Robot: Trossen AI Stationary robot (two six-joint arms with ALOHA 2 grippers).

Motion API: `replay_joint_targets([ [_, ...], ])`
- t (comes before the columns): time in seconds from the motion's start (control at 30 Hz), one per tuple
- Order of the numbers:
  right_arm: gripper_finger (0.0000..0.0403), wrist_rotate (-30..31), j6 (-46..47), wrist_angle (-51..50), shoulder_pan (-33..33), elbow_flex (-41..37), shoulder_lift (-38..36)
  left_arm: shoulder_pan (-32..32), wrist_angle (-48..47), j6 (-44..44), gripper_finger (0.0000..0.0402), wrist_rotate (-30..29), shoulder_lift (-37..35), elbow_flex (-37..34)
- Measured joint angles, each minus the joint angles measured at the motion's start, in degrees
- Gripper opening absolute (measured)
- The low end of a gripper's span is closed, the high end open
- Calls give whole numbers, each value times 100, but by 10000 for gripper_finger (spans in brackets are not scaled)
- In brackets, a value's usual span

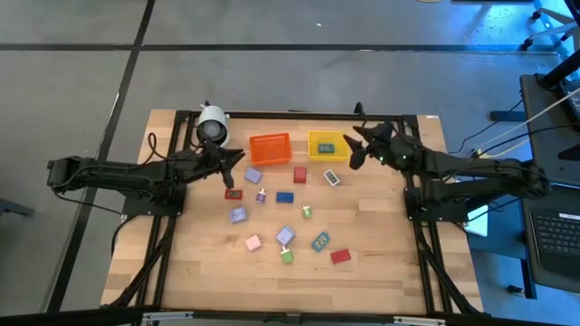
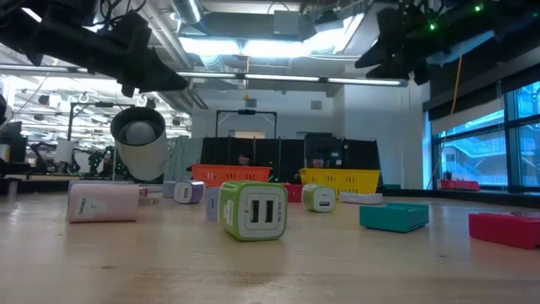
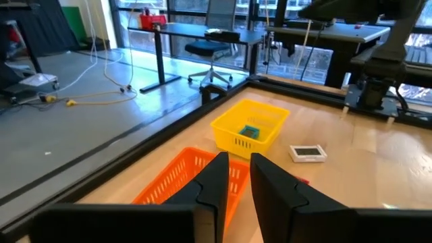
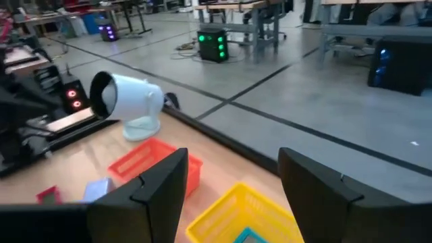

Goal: Pick & Place Office items
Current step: Put the middle purple charger adapter into the orange bin

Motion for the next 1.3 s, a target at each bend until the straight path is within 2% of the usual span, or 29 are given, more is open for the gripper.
replay_joint_targets([
  [0.2, 233, 250, 17, 748, 317, -516, 13, 2, 41, -101, 68, 207, 271, 0],
  [0.3, 233, 411, -8, 801, 345, -549, 13, 6, 113, -99, 73, 308, 370, 37],
  [0.4, 233, 328, -26, 810, 345, -549, 13, 6, -55, -258, 80, 484, 468, 265],
  [0.83, 233, 163, -164, 680, 345, -549, 16, -5, -3149, -767, 112, 610, 1348, 1858],
  [1.03, 233, 31, -185, 464, 345, -549, 16, -77, -4207, -1308, 114, 1505, 1420, 2062],
  [1.17, 233, -1, -205, 441, 345, -549, 16, -159, -4710, -1668, 114, 1340, 1420, 2153],
  [1.3, 233, -124, -205, 441, 345, -549, 16, -130, -4803, -1738, 114, 1215, 1423, 2153],
])
